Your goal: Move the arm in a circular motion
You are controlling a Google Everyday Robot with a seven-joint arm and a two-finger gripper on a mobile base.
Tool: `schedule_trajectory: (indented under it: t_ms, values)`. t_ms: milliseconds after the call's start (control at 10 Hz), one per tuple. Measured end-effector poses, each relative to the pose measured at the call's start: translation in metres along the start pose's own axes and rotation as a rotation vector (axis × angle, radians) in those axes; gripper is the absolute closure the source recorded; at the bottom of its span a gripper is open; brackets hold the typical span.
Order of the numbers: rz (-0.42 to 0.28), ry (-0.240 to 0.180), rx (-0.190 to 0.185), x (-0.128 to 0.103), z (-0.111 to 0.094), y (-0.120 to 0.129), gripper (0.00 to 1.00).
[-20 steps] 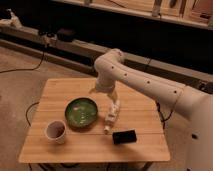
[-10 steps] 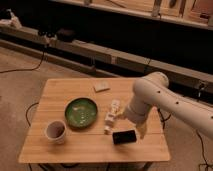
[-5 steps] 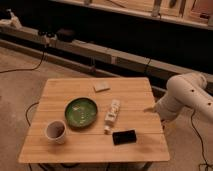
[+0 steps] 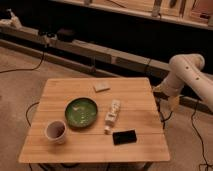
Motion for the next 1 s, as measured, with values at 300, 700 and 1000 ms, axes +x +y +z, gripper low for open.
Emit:
schedule_trajectory:
  t_ms: [300,700,1000]
  values:
    - [-0.113,0.008,-0.035,-0.007,-0.003,-0.076,0.20]
    - [-0.308,0.013,-0.083,-0.079,0.021,-0.163,0.20]
    - [-0.505,0.047,-0.051,-0.158,0.017,-0.201,0.20]
